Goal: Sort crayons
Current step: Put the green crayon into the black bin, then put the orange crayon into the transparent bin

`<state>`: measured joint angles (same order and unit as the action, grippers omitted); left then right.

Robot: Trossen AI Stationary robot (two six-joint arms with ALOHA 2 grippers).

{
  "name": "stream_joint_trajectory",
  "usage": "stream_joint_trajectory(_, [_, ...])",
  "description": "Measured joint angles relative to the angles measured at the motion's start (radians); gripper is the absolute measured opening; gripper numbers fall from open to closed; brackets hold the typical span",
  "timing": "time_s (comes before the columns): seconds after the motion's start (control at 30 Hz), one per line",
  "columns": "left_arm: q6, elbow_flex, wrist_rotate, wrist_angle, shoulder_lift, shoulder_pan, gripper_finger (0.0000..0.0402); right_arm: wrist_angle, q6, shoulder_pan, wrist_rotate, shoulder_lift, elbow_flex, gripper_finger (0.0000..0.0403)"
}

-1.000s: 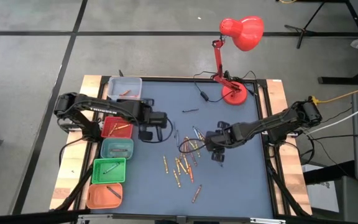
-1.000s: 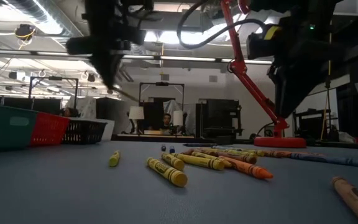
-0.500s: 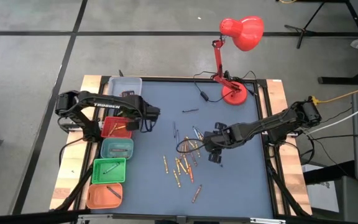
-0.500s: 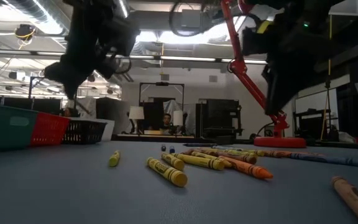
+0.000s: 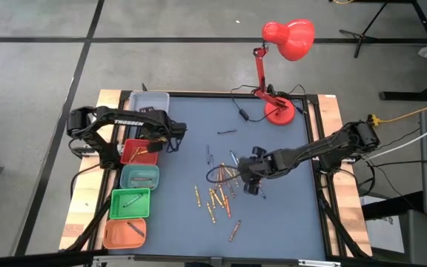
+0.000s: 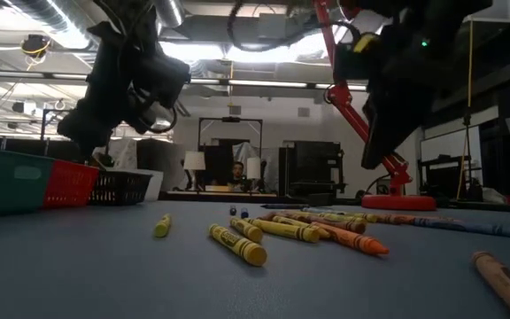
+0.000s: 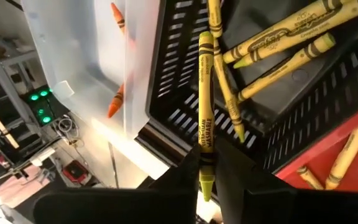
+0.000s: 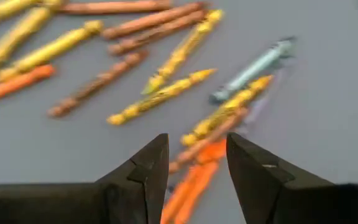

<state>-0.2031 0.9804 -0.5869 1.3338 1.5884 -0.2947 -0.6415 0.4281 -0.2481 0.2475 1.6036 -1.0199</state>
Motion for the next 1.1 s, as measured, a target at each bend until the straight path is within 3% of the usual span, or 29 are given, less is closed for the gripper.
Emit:
stream_joint_trajectory(0.2, [0.000, -0.017, 0.003, -0.047, 0.000, -0.005, 0.0064, -0.128, 0.086, 0.000, 0.119, 0.001, 0.002, 0.0159])
stream_joint_trajectory(0.67, [0.000, -0.017, 0.005, -0.090, 0.000, -0.004, 0.0078, 0.063, 0.148, 0.000, 0.045, 0.001, 0.181, 0.0159])
stream_joint_trajectory(1.1, [0.000, -0.017, 0.005, -0.098, 0.000, -0.004, 0.0078, 0.123, 0.152, 0.000, 0.006, 0.001, 0.193, 0.0159])
